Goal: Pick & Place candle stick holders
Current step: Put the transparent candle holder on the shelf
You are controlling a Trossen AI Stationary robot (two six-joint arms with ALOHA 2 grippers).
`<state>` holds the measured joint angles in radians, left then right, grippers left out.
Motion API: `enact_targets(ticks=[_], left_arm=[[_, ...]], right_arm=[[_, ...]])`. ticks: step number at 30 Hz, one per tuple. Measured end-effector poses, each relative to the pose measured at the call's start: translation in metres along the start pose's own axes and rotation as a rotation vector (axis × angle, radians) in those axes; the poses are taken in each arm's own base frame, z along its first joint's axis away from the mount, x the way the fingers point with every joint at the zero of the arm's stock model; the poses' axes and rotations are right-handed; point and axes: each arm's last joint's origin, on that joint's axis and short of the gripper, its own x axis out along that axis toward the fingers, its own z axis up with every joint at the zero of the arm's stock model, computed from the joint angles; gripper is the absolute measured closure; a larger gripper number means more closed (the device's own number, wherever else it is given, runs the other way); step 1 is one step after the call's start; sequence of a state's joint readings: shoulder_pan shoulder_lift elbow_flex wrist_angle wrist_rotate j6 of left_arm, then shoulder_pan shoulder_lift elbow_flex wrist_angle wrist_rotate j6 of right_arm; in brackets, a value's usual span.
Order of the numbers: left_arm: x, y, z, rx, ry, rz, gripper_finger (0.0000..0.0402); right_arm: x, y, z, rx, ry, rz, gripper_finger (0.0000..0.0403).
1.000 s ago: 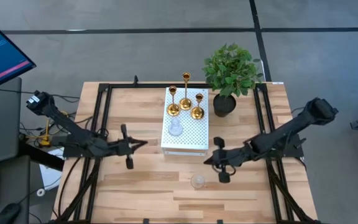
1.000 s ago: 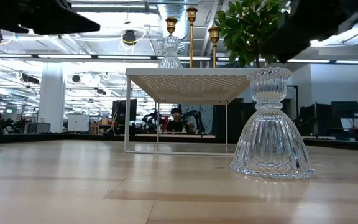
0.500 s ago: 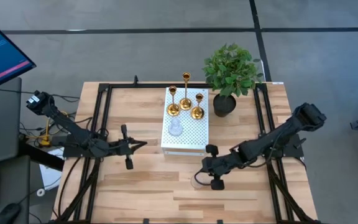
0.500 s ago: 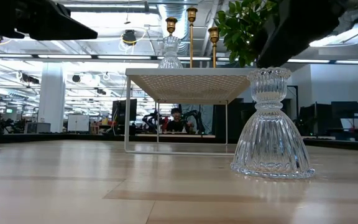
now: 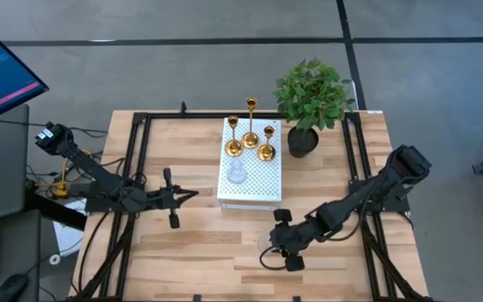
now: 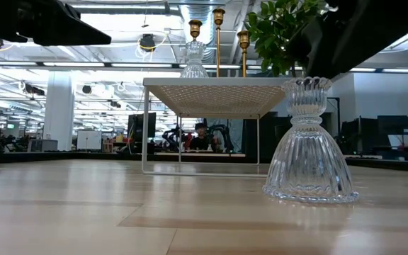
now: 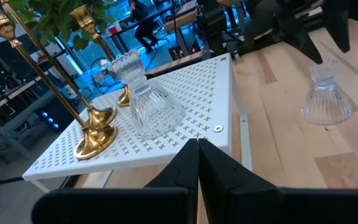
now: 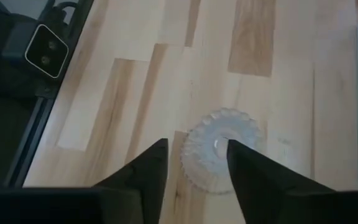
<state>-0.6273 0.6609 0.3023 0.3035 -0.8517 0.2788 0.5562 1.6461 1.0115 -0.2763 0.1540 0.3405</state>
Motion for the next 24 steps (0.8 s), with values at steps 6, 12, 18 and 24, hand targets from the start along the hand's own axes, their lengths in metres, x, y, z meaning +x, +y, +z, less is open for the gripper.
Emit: enact_targets(ticks=[6,12,18,24], left_arm=[[0.0,0.0,0.0,-0.025,0.0,-0.001,0.0394],[0.0,0.0,0.0,-0.025,0.0,-0.001,0.0394],[0.0,0.0,0.0,-0.025,0.0,-0.001,0.0394],[0.0,0.0,0.0,-0.025,0.0,-0.001,0.0394]], right_arm=[[0.011,-0.003,-0.002,0.002,0.02,-0.021,0.0231],[0.012,-0.008,-0.003,0.007,0.045,-0.042,0.0265],[0.012,-0.013,-0.007,0.031,0.09,-0.066,0.0308],[0.011,-0.02,-0.008,0.114,0.124,-0.094,0.0345]])
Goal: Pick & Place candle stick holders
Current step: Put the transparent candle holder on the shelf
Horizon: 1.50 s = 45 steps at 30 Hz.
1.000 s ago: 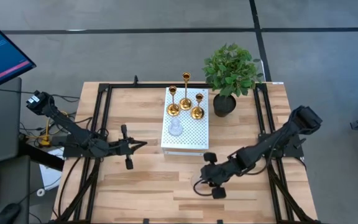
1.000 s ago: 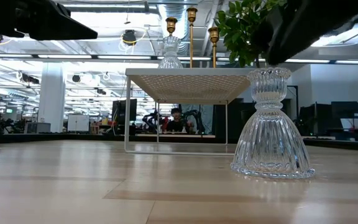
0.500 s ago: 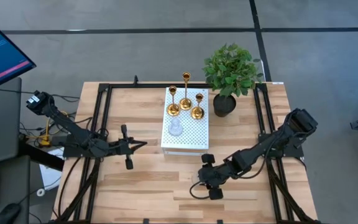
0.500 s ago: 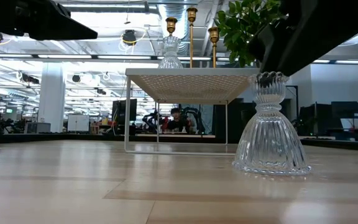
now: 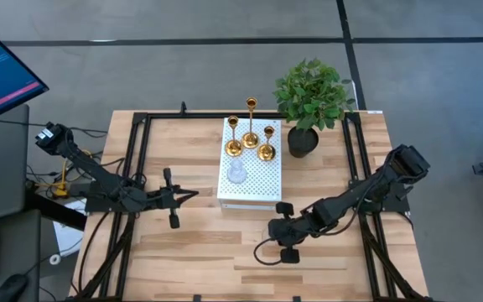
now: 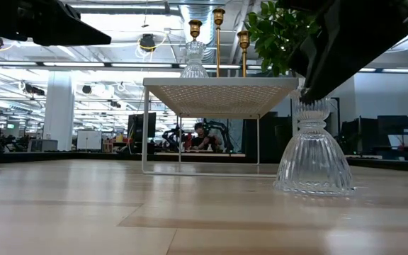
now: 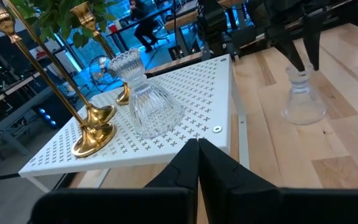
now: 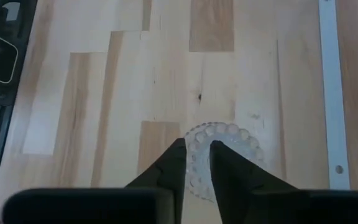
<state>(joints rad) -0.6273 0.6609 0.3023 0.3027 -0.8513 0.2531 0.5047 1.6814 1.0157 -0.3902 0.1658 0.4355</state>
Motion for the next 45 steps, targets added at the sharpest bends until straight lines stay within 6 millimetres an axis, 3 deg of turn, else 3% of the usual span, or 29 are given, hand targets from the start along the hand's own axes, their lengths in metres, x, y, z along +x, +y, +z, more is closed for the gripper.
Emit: enact_targets(ticks=[7,22,45], left_arm=[[0.0,0.0,0.0,-0.001,0.0,0.0,0.0394],[0.0,0.0,0.0,-0.001,0.0,0.001,0.0394],[0.0,0.0,0.0,-0.001,0.0,0.001,0.0394]], right_arm=[[-0.002,-0.001,0.001,0.006,-0.005,0.001,0.0393],[-0.031,0.008,0.007,-0.048,0.037,-0.096,0.0403],[-0.035,0.011,0.013,-0.064,0.025,-0.094,0.0402]])
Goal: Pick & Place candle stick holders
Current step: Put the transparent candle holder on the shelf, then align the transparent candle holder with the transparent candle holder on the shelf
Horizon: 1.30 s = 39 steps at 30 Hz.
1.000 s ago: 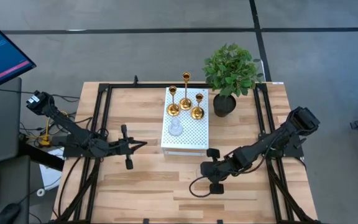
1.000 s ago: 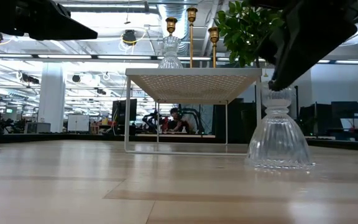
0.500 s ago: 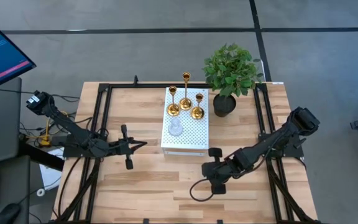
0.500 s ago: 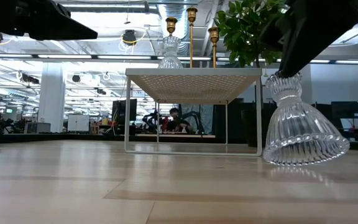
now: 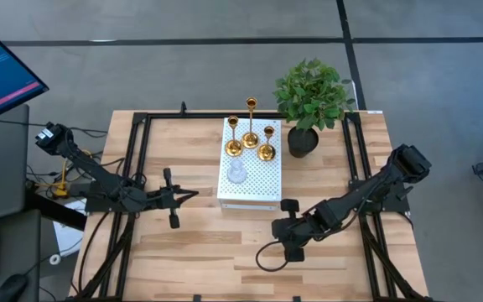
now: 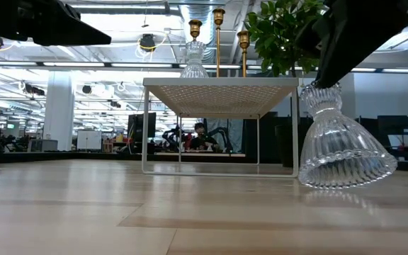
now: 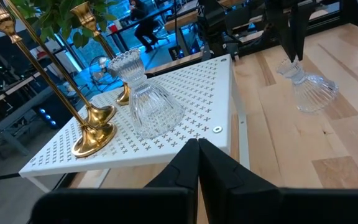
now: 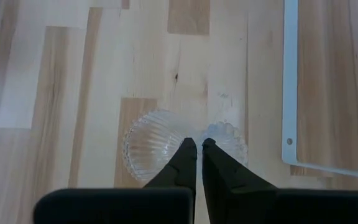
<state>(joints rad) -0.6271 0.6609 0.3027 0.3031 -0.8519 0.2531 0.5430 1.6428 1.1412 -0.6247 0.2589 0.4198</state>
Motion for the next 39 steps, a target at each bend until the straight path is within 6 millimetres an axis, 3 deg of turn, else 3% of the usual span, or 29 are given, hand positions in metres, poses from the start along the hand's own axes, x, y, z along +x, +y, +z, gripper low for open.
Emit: enact_targets(ticks=[24,39], left_arm=[[0.0,0.0,0.0,0.0,0.0,0.0,0.0394],[0.0,0.0,0.0,0.0,0.0,0.0,0.0394]], right_arm=[[0.014,-0.001,-0.004,0.053,-0.055,0.131,0.04],[0.017,-0.001,-0.006,0.051,-0.035,0.125,0.0326]])
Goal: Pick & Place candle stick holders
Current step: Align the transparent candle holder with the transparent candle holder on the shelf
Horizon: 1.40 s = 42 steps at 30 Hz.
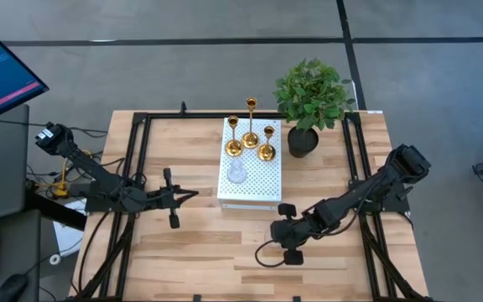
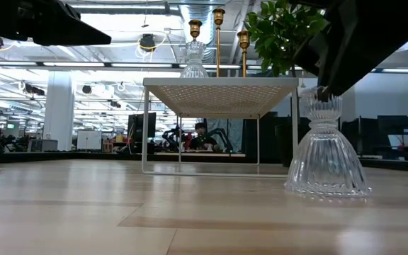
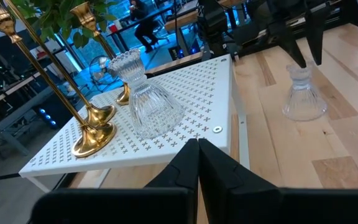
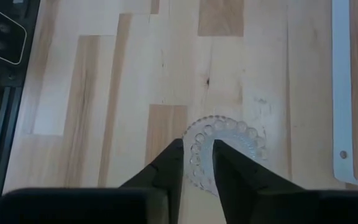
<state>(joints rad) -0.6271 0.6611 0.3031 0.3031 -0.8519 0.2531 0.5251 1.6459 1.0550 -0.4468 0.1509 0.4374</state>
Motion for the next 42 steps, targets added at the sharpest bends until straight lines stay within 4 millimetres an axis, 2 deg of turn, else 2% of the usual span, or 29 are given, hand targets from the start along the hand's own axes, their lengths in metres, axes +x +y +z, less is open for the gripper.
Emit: enact_targets(ticks=[11,15,19,21,34,42], left_arm=[[0.0,0.0,0.0,0.0,0.0,0.0,0.0394],[0.0,0.0,0.0,0.0,0.0,0.0,0.0394],[0.0,0.0,0.0,0.0,0.0,0.0,0.0394],[0.0,0.0,0.0,0.0,0.0,0.0,0.0394],[0.0,0.0,0.0,0.0,0.0,0.0,0.0394],[0.0,0.0,0.0,0.0,0.0,0.0,0.0394]], right_arm=[[0.024,-0.001,0.001,0.003,0.016,-0.037,0.0311],[0.019,-0.002,0.002,0.006,0.014,-0.035,0.033],[0.011,-0.004,0.002,0.005,0.007,-0.034,0.0379],[0.01,-0.005,0.002,-0.016,0.001,-0.05,0.0391],[0.009,-0.005,0.004,-0.036,-0.015,-0.083,0.04],[-0.007,0.002,0.017,-0.094,0.015,-0.129,0.0402]])
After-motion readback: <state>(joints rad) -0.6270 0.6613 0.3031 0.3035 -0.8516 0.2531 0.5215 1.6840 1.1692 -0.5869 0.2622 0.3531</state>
